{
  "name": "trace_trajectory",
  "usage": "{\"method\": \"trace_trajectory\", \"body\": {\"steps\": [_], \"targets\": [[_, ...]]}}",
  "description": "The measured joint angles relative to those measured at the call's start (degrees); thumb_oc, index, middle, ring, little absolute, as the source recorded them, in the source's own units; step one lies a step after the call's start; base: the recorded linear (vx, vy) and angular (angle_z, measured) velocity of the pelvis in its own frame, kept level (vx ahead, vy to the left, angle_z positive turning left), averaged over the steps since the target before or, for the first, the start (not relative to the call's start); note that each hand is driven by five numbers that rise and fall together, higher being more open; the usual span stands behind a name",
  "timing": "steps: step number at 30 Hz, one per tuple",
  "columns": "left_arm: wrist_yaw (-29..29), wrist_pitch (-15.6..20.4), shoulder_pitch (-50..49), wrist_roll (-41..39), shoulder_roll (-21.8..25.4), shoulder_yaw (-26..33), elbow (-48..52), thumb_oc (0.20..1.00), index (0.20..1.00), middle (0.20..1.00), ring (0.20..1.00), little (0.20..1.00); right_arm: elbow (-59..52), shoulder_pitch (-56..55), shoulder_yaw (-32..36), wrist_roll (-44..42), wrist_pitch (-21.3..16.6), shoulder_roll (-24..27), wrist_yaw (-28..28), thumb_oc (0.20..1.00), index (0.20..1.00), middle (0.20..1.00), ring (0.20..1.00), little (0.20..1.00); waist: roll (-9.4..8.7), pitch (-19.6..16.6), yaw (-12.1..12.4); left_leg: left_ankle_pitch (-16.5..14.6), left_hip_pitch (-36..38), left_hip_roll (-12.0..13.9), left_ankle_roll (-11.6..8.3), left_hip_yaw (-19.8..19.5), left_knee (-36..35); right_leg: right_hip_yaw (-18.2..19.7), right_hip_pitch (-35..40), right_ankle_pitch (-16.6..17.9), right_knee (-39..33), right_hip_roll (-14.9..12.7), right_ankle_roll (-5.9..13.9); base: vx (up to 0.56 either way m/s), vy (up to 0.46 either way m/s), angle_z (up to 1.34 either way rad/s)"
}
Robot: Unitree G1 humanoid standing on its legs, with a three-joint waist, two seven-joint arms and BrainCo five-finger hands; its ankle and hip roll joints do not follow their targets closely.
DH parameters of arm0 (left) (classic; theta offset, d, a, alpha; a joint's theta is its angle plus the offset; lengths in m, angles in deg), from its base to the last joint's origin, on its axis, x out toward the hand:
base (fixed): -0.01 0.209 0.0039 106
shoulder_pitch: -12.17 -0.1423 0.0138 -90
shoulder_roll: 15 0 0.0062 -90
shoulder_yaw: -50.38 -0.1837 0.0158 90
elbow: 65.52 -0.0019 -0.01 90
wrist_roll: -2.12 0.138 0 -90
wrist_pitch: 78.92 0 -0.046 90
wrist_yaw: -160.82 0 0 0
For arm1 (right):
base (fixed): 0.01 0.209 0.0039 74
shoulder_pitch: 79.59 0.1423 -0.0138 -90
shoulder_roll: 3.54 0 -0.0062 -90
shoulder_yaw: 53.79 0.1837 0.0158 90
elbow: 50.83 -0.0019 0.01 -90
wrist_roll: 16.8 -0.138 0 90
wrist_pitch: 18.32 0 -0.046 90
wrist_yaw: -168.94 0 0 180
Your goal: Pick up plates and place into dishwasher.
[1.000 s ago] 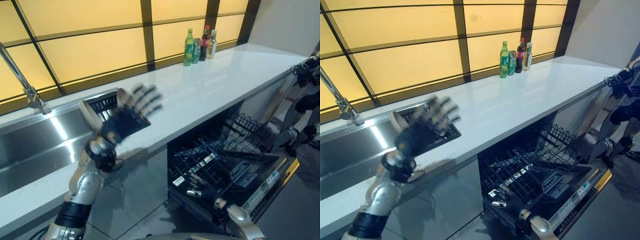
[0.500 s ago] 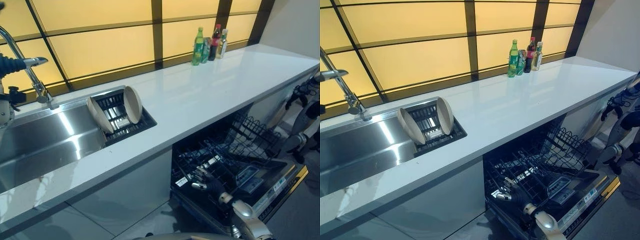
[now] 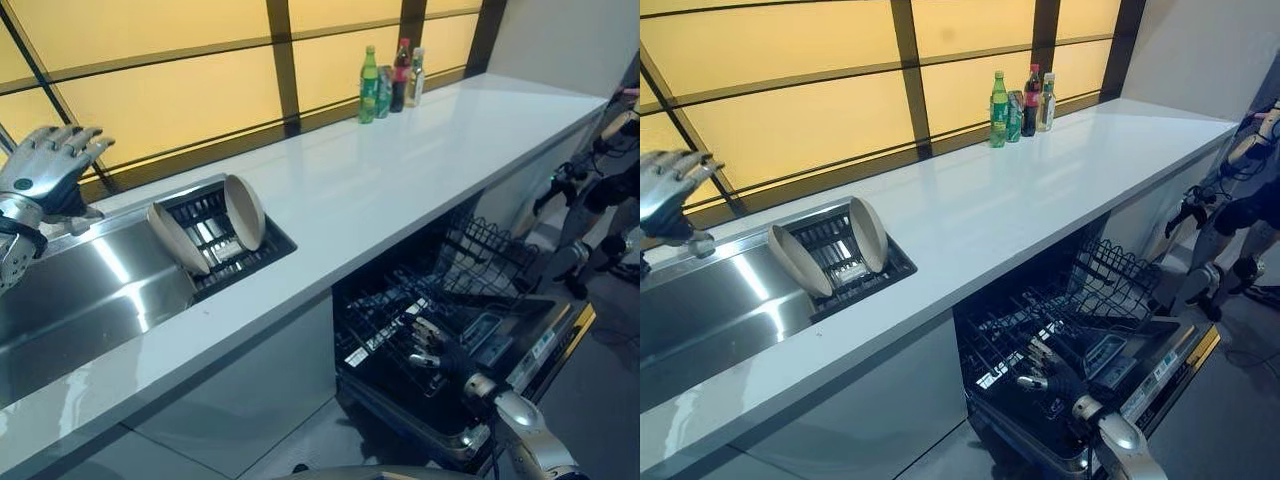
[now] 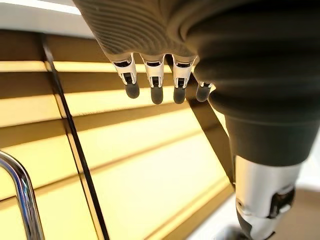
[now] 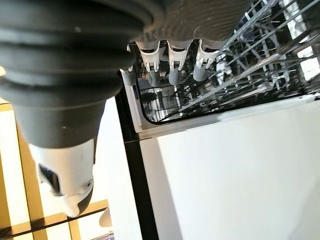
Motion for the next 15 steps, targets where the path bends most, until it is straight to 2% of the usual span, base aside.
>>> {"method": "trace_trajectory", "body": {"steps": [5, 15], "targets": [[-1.5, -0.6, 0.1, 2.9, -0.2, -3.3, -3.4, 1.000, 1.000, 1.000, 1.000, 1.000, 0.0, -0.1, 0.0, 0.0, 0.0, 1.3, 0.0, 1.000, 1.000, 1.000, 1.000, 1.000, 0.71, 0.9, -0.3, 0.2, -0.1, 0.1, -0.06, 0.8, 0.0, 0.5, -0.7, 0.4, 0.0, 0.0, -0.10, 0.01, 0.085, -0.08], [-1.3, -0.6, 0.1, 7.3, -0.3, -5.6, -4.5, 1.000, 1.000, 1.000, 1.000, 1.000, -0.4, -0.2, 1.3, -1.1, 0.0, 4.7, 0.0, 1.000, 1.000, 1.000, 1.000, 1.000, 1.27, 2.6, -1.6, 0.4, -1.2, 0.1, -0.04, 1.2, 0.0, 0.8, -2.1, 0.6, 0.0, 0.0, 0.24, -0.02, 0.066, -0.02]]}}
